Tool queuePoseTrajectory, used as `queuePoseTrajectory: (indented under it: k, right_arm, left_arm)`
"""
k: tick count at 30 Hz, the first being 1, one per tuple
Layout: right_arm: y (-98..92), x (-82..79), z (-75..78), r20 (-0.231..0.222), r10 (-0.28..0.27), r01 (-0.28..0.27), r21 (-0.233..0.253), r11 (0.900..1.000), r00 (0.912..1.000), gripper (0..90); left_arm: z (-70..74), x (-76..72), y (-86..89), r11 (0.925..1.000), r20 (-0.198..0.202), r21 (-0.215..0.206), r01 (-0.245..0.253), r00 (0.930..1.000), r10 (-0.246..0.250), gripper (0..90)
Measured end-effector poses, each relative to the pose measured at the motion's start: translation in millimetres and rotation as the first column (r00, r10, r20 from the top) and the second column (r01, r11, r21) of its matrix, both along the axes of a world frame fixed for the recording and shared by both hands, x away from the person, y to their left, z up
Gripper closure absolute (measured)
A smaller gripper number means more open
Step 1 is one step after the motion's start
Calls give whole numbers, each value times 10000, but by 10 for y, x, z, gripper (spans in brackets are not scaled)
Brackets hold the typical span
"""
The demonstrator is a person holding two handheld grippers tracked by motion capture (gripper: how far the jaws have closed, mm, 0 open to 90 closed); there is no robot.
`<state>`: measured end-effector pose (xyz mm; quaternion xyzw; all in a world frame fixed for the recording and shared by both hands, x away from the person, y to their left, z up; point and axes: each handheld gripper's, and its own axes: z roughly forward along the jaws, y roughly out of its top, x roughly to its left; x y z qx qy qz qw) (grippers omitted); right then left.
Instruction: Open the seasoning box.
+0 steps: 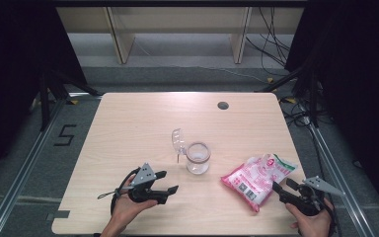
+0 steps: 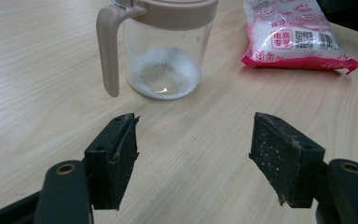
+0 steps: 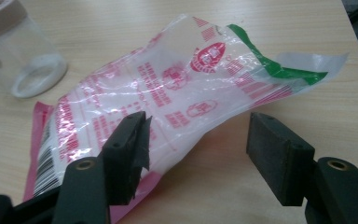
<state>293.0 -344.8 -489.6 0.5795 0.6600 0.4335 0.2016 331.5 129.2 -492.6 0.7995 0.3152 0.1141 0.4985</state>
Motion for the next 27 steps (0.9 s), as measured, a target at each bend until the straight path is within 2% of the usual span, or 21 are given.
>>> queuePoseTrajectory:
  k: [1, 2, 3, 5, 6, 7, 8, 9, 10, 11, 12, 14, 15, 17, 20, 21, 22, 23, 24, 25, 27]
  right_arm:
    - [-4, 16, -3, -52, -103, 103, -2, 9999, 9999, 390]
    - [-34, 57, -14, 229, 71, -69, -54, 10000, 9997, 390]
    - [-13, 62, -6, 78, -100, 97, 260, 9996, 9999, 390]
    - [-27, 85, 5, -17, -70, 70, 142, 9999, 10000, 385]
    - [-18, 92, 9, -105, -138, 141, 330, 9994, 9998, 380]
    - [-40, 133, -13, 169, 3, -4, 32, 10000, 9999, 376]
    - [-23, 130, -1, -85, -145, 147, 277, 9995, 9999, 377]
    - [-22, 149, -9, 63, -97, 95, 375, 9993, 9999, 377]
    - [-38, 168, -17, 127, -79, 78, 109, 9999, 9999, 377]
    - [-13, 169, -8, -127, -197, 202, 397, 9990, 9997, 372]
    - [-49, 193, -16, -47, 37, -36, 41, 10000, 10000, 370]
    - [-28, 209, -40, -452, -256, 280, 541, 9981, 9986, 370]
    - [-51, 231, -62, -239, -178, 189, 476, 9987, 9996, 370]
    - [-51, 246, -55, -495, -258, 285, 554, 9981, 9984, 370]
    - [-41, 290, -76, -399, -224, 250, 659, 9975, 9990, 373]
    - [-59, 301, -79, -384, -91, 110, 488, 9987, 9992, 373]
    - [-52, 298, -63, -733, -149, 194, 611, 9979, 9972, 374]
    - [-56, 320, -85, -567, -18, 60, 742, 9972, 9984, 374]
    - [-69, 332, -91, -586, -72, 102, 519, 9986, 9983, 375]
    - [-43, 329, -89, -782, -214, 279, 822, 9962, 9967, 378]
    - [-69, 381, -132, -453, 60, -25, 771, 9970, 9990, 388]
  left_arm:
    - [-2, -8, -13, 9999, -19, -104, -81, 10000, 80, 311]
    - [-2, -4, -1, 10000, -15, 56, -76, 10000, 76, 311]
    - [-5, 1, -2, 10000, 16, 29, -30, 10000, 30, 311]
    - [-12, 3, -4, 10000, -31, -20, -17, 10000, 17, 311]
    - [-14, 2, -6, 10000, -28, -6, -10, 10000, 10, 311]
    - [-14, 2, -6, 10000, -21, 22, 16, 10000, -16, 311]
    - [-15, -1, -14, 10000, -21, -31, 10, 10000, -10, 311]
    - [-17, -5, -17, 10000, -77, -39, -16, 10000, 16, 311]
    - [-17, -4, -18, 10000, -72, -24, -7, 10000, 6, 311]
    - [-17, -2, -18, 10000, -44, -1, 17, 10000, -17, 311]
    - [-19, -1, -19, 10000, -31, 10, 32, 10000, -32, 311]
    - [-22, -4, -23, 10000, -74, -29, 7, 10000, -7, 311]
    - [-22, -4, -24, 10000, -68, -31, 11, 10000, -12, 311]
    - [-22, -4, -26, 10000, -53, -20, 19, 10000, -19, 311]
    - [-20, -6, -26, 10000, -7, 80, 49, 10000, -49, 311]
    - [-21, -5, -27, 9999, -4, 87, 64, 10000, -64, 311]
    - [-22, -7, -29, 9999, -8, 86, 64, 10000, -64, 312]
    - [-22, 1, -18, 9996, -19, 258, 95, 10000, -94, 312]
    - [-26, -6, -31, 10000, -43, 78, 60, 10000, -60, 312]
    - [-27, -7, -34, 10000, -49, 54, 59, 10000, -59, 312]
    - [-25, -8, -36, 10000, -26, 22, 92, 10000, -92, 312]
